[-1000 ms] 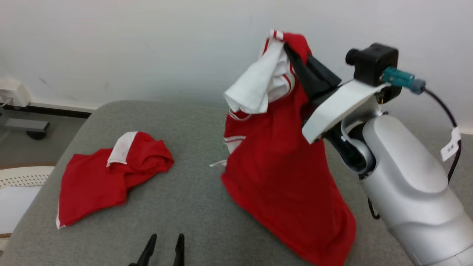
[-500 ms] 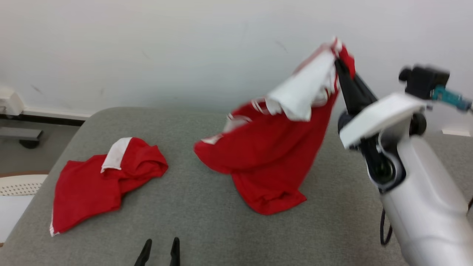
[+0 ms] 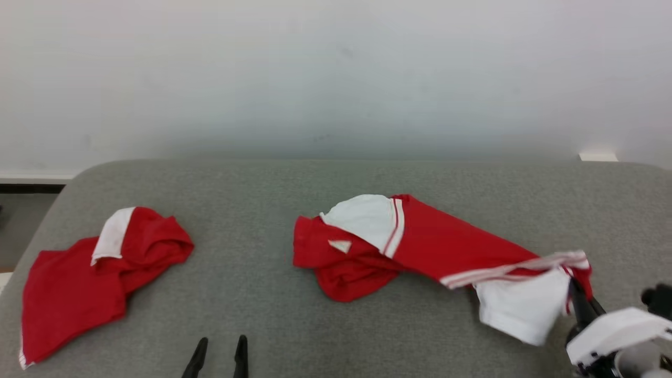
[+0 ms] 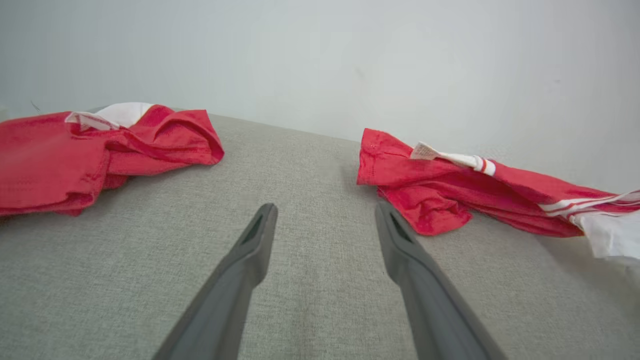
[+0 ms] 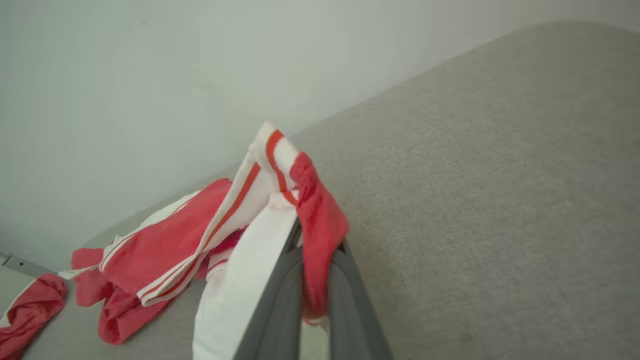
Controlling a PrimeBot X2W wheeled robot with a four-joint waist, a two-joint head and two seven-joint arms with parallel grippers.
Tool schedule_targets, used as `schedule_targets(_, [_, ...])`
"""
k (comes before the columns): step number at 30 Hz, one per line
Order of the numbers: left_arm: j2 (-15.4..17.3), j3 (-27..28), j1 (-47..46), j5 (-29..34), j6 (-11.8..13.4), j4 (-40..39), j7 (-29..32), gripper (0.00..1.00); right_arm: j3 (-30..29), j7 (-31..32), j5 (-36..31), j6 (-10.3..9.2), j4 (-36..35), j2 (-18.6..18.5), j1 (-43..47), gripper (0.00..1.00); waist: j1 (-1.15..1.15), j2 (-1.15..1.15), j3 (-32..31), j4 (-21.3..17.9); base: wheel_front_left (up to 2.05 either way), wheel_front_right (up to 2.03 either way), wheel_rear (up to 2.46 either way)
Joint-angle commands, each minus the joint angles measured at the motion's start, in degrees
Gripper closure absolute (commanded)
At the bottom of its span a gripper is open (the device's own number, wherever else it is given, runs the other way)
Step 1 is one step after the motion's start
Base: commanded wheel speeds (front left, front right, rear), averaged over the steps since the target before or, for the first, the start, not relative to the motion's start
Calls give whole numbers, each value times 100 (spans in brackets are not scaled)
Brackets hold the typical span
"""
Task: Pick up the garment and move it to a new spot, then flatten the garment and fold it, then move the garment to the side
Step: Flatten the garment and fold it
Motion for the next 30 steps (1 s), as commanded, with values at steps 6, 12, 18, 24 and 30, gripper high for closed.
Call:
schedule_targets(6, [17, 14, -55, 126, -74, 44, -3, 0, -482, 272, -259, -12, 163, 103, 407, 100, 0, 0, 113, -307, 0, 0, 0])
schedule_targets(12, [18, -20, -130, 138, -93, 85, -3, 0, -436, 365, -896, -12, 268, 5, 539, 0, 0, 0, 136, -383, 0, 0, 0])
schedule_targets(18, [18, -13, -73, 149, -118, 102, -3, 0, -431, -219, -1831, -12, -41, -370, 727, 0, 0, 0, 117, -331, 0, 0, 0])
schedule_targets(24, [18, 6, -13, 162, -117, 107, -3, 0, -515, -1130, -2517, -12, -762, -543, 1049, 0, 0, 0, 49, -300, 0, 0, 0])
schedule_targets(30, [18, 24, 23, 139, -103, 72, -3, 0, -553, -2014, -3335, -13, -1443, -571, 1544, 0, 0, 0, -22, -273, 0, 0, 0])
